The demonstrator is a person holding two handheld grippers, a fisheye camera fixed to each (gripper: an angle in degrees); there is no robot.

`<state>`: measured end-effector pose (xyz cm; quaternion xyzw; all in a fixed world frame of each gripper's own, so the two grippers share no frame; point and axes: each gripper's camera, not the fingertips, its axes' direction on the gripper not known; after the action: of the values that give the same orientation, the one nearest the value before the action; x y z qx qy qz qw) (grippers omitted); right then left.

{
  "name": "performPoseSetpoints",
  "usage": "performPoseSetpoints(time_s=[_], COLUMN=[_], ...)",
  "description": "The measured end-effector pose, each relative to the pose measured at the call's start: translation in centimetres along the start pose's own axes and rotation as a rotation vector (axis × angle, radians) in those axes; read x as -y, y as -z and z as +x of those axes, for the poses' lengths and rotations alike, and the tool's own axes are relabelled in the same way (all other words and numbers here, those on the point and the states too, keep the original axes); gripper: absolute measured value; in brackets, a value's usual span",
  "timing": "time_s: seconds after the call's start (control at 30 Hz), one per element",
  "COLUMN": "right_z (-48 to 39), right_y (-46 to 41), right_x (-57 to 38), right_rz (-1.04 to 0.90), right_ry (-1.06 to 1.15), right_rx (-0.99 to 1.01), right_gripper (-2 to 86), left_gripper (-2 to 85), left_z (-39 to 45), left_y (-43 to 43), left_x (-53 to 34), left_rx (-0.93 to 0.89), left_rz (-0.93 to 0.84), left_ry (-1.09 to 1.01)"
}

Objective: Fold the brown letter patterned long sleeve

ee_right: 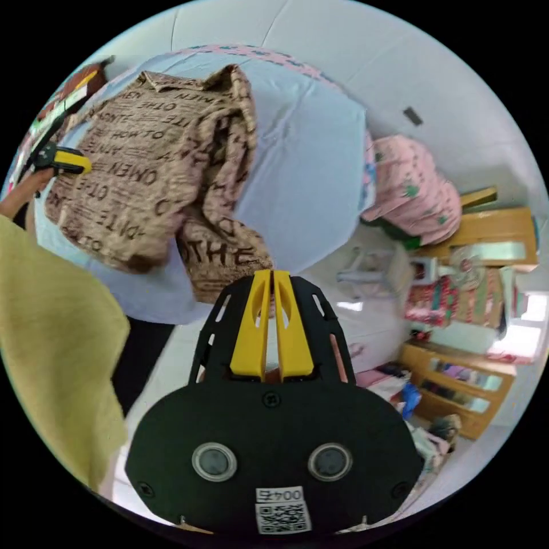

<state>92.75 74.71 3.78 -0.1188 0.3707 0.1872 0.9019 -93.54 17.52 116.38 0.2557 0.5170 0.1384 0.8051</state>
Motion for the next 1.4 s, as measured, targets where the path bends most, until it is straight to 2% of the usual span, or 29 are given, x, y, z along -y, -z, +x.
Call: performPoseSetpoints(time_s=[0.1,0.2,0.3,0.47,0.53,0.63,0.7,0.73,0.77,0.8,0.83,0.9,0.97,1.1,1.3,1.37,1.4], right_z=[7.0,13.9,19.2,23.1,23.2,21.1,18.8,18.4,17.6,17.0,16.9,17.1,17.1,16.6,16.0,15.5,15.2], right_y=[1.3,0.5,-2.5,-7.2,-5.3,-1.0,1.2,1.4,1.5,1.2,0.9,-1.2,-2.7,-4.6,-6.3,-7.1,-7.5], right_x=[2.4,5.0,7.5,11.4,12.3,13.2,13.9,14.1,14.7,15.3,15.6,17.4,19.1,23.9,30.3,31.8,32.8], right_rz=[-0.006,-0.048,-0.105,-0.163,-0.042,0.197,0.336,0.354,0.387,0.420,0.432,0.461,0.451,0.381,0.288,0.260,0.249], right_ry=[0.039,0.009,-0.060,-0.209,-0.286,-0.305,-0.246,-0.234,-0.227,-0.245,-0.261,-0.400,-0.492,-0.591,-0.610,-0.606,-0.599], right_rx=[-0.216,-0.296,-0.311,-0.335,-0.290,-0.038,0.317,0.415,0.596,0.759,0.837,1.098,1.226,1.222,1.206,1.203,1.198], right_gripper=[-0.6,0.0,1.8,6.7,7.1,8.1,9.1,9.3,9.7,10.5,10.8,12.6,13.6,16.5,20.1,17.7,13.2], left_gripper=[3.0,3.0,3.0,3.2,3.4,3.9,5.0,5.4,6.4,7.7,8.2,10.3,11.6,13.4,12.2,10.4,8.7], left_z=[0.5,0.9,1.5,2.7,3.2,3.7,3.0,2.7,2.1,1.4,1.0,-0.4,-2.0,-5.2,-7.9,-8.6,-9.1], left_y=[0.0,0.0,0.0,0.2,0.3,0.6,1.8,2.6,4.5,6.3,7.2,9.4,10.3,9.3,5.3,4.7,4.6], left_x=[0.7,1.4,1.9,2.6,2.8,2.8,3.3,3.4,3.7,4.3,4.7,6.7,8.8,13.6,17.0,17.5,17.9], left_rx=[-0.004,-0.016,-0.019,-0.010,-0.009,-0.029,-0.137,-0.144,-0.121,-0.035,0.031,0.305,0.432,0.657,0.795,0.801,0.795], left_rz=[-0.014,-0.031,-0.041,-0.048,-0.048,-0.039,-0.031,0.000,0.071,0.122,0.143,0.199,0.220,0.171,0.070,0.072,0.079], left_ry=[0.006,0.008,0.013,0.013,0.013,0.006,0.015,0.018,0.017,0.000,-0.014,-0.095,-0.151,-0.327,-0.612,-0.659,-0.671])
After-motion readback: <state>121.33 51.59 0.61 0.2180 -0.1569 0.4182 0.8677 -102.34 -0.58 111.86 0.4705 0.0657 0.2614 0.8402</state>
